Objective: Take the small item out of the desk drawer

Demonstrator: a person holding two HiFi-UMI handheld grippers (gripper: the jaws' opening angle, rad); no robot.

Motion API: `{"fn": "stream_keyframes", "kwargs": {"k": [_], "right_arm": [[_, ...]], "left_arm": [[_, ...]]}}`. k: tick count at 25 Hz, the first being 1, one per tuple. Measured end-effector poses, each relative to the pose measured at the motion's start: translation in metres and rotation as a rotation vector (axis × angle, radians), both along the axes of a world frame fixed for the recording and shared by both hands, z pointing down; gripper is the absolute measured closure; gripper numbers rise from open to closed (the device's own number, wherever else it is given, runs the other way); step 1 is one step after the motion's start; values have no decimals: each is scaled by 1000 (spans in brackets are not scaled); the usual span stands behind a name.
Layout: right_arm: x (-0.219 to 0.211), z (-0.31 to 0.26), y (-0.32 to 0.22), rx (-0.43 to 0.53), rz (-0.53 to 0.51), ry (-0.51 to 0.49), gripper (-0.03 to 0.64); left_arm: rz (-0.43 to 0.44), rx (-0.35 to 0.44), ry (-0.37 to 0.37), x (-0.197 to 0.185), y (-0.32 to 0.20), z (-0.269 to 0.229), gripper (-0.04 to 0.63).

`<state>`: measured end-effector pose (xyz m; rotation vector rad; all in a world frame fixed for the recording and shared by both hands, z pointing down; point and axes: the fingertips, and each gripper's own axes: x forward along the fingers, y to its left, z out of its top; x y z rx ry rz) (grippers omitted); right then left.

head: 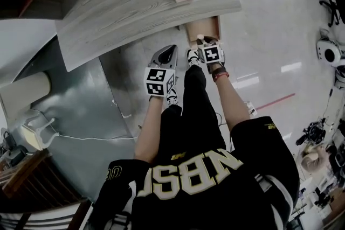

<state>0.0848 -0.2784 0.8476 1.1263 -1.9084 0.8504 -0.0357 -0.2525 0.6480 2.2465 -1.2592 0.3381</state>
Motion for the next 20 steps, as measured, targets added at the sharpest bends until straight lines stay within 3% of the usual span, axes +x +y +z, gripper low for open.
{"fn": "stream_keyframes", "kwargs": {"k": [20], "right_arm": [[-7, -83, 34, 108, 90, -32, 494]], "left_arm": [[-6, 61, -7, -23, 35, -35, 589]]}}
